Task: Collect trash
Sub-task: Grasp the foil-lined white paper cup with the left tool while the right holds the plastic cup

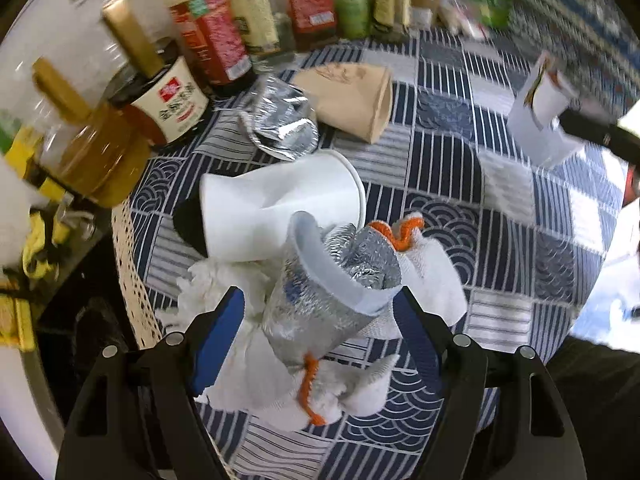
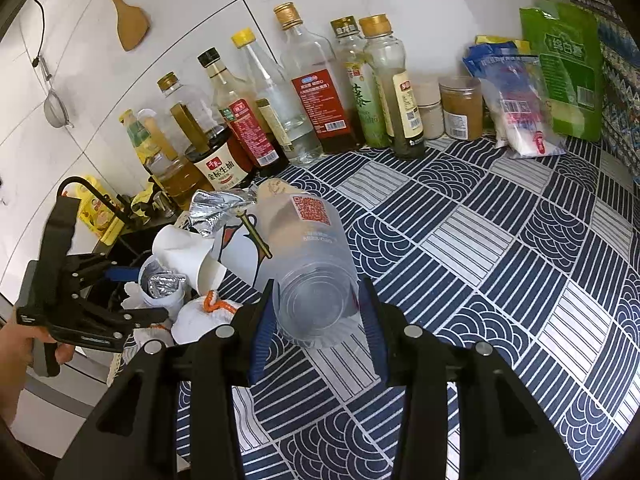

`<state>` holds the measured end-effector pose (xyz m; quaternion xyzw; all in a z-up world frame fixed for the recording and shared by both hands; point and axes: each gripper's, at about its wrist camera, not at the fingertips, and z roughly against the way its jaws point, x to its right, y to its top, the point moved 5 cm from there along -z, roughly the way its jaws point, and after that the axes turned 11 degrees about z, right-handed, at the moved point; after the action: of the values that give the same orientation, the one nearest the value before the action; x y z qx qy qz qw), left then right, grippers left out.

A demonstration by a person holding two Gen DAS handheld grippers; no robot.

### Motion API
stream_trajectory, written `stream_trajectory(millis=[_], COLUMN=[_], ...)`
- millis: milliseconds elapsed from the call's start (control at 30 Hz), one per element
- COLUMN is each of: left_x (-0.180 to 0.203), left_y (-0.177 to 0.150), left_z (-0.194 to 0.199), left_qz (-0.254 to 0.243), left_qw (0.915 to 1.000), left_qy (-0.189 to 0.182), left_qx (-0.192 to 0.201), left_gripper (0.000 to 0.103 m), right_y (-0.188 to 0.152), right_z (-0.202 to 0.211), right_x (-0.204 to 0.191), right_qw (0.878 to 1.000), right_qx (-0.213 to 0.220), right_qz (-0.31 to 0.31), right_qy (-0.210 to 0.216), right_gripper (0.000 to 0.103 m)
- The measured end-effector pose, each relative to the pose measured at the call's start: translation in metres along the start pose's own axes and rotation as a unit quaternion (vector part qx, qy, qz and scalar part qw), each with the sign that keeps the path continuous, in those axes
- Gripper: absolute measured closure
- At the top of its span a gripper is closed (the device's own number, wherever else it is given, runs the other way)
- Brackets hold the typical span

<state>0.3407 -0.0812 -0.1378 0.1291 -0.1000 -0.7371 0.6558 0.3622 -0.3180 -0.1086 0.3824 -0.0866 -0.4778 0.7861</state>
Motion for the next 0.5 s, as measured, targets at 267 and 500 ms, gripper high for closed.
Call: stream_trajectory(millis=[267, 500], left_x=[0.003, 0.001], left_y=[0.004, 0.009], left_z=[-0.010, 0.013], left_qz=[-0.007, 0.015], left_qw=[0.9999, 0.9996], left_qy=[-0.003, -0.018], left_qx=[-0.012, 0.013], left_gripper=[0.047, 0.048], right_y=[0.002, 0.011], right_z=[0.002, -0.005], right_x=[-0.006, -0.019], right_qw=[1.000, 0.999], right_qx=[0.010, 0.011], right_qz=[0.015, 0.030], right_qy=[-0.003, 0.020], right_gripper=[0.061, 0.061])
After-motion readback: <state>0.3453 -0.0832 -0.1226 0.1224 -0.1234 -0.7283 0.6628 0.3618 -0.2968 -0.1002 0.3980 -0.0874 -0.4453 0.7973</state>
